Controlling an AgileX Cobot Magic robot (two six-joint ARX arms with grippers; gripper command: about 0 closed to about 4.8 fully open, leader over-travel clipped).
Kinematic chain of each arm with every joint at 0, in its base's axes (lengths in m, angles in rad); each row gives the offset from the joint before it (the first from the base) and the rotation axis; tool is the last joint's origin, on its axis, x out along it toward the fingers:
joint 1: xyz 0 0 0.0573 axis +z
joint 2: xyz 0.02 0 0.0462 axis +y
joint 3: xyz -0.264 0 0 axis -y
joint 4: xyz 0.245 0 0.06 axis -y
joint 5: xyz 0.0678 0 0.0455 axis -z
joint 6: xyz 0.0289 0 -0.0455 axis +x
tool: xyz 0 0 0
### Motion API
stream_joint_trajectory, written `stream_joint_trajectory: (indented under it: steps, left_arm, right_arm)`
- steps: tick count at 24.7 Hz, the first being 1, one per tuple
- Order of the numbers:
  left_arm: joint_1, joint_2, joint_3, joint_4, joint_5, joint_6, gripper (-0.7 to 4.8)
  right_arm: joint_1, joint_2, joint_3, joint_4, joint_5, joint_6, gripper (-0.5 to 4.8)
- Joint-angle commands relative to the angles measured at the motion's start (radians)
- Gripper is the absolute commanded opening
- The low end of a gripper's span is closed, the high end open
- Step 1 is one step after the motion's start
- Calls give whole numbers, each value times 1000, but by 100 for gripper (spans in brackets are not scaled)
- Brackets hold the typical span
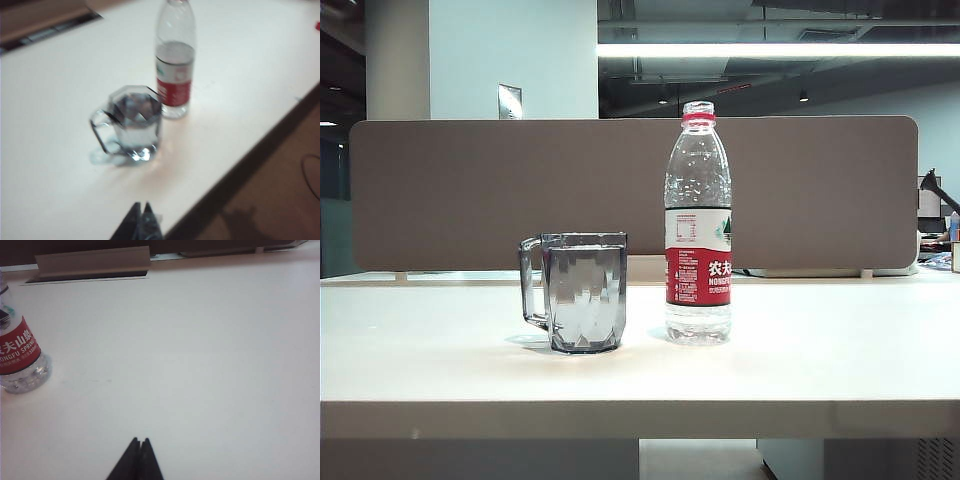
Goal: Pick up the mineral water bottle on the table and pour water into the mug until it's full.
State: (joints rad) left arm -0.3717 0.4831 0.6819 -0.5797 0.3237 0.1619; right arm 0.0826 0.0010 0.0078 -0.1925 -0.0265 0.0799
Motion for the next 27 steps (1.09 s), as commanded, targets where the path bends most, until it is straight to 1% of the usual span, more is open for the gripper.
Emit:
stream_joint_trajectory:
  steps: [1,2,3,4,5,6,7,8,10,11,12,13,17,18,21,24,27]
  left_arm:
    - [119,-118,-65,52,14,52,-5]
    - [163,-187,-131,119,15,80,-5]
    - [181,-229,-179,171,14,86,-5]
    - [196,-298,-255,245,-10,91,-5]
    - [202,-337,-298,284,-39,93,-5]
    - [205,-392,-368,351,-54,85,-5]
    - [205,-415,-404,380,-59,70,-5]
    - [205,-441,-457,424,-95,43,-5]
    - [207,-452,-503,465,-137,14,-5]
    - [225,-455,-544,484,-159,-31,-5]
    - [235,-455,-558,484,-159,-53,-5]
    - [260,-455,-584,485,-167,-95,-5]
    - [344,-476,-654,484,-166,-178,-5]
    - [350,-476,-667,484,-166,-181,-5]
    - [354,-476,-673,409,-177,-171,-5]
    - [354,-476,-673,409,-194,-169,-5]
    - [364,-476,-673,405,-219,-138,-5]
  right_arm:
    - [-2,-1,-7,13,5,-2,-5]
    - [-3,-1,-7,12,8,-2,-5]
    - [-3,-1,-7,13,6,-2,-5]
    - [-1,-1,-7,13,5,-2,-5]
    - [-1,-1,-7,13,5,-2,-5]
    - [-1,-1,-7,13,5,-2,-5]
    - [-1,-1,-7,12,5,-2,-5]
    - [-1,-1,-7,13,5,-2,-5]
    - [0,-1,-7,13,5,-2,-5]
    - [-1,-1,-7,12,6,-2,-5]
    - [-1,-1,-7,12,6,-2,-5]
    - [-1,-1,-7,13,5,-2,-5]
    - [-1,-1,-7,12,5,-2,-5]
    - [0,-1,-7,13,5,-2,-5]
    - [0,-1,-7,13,5,-2,-5]
    - [0,-1,-7,13,5,-2,-5]
    - [1,-1,-7,13,5,-2,-5]
